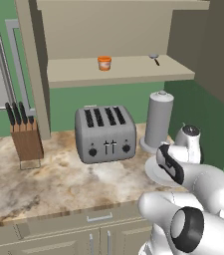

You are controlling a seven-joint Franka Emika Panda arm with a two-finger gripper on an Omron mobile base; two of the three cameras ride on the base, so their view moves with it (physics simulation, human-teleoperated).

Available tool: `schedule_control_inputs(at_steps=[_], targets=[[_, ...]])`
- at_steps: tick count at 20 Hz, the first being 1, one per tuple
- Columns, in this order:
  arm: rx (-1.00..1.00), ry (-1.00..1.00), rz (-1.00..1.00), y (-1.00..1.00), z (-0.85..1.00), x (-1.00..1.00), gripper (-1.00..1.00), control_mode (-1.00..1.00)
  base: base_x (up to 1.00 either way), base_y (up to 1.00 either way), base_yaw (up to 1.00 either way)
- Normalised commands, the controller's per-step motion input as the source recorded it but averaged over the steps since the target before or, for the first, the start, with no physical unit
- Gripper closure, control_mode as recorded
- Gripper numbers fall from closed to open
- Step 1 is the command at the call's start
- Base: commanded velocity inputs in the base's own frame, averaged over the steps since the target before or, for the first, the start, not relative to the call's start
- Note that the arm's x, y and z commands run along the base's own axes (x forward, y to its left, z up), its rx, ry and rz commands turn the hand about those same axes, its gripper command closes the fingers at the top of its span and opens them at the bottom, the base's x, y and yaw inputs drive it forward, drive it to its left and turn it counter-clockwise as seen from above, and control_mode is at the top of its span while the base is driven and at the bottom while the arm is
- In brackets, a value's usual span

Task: Pick the avocado and bread from the counter and place them on the plate. Then pick the jam from the cabinet and place it next to the plate. Lastly close the cabinet door.

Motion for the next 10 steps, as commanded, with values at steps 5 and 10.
schedule_control_inputs(at_steps=[5,10], targets=[[0.0,-0.06,0.0,0.17,-0.16,-0.11,1.0,-1.0,0.0,0.0,0.0],[-0.01,-0.03,-0.01,0.04,-0.36,-0.13,1.0,-1.0,0.0,0.0,0.0]])
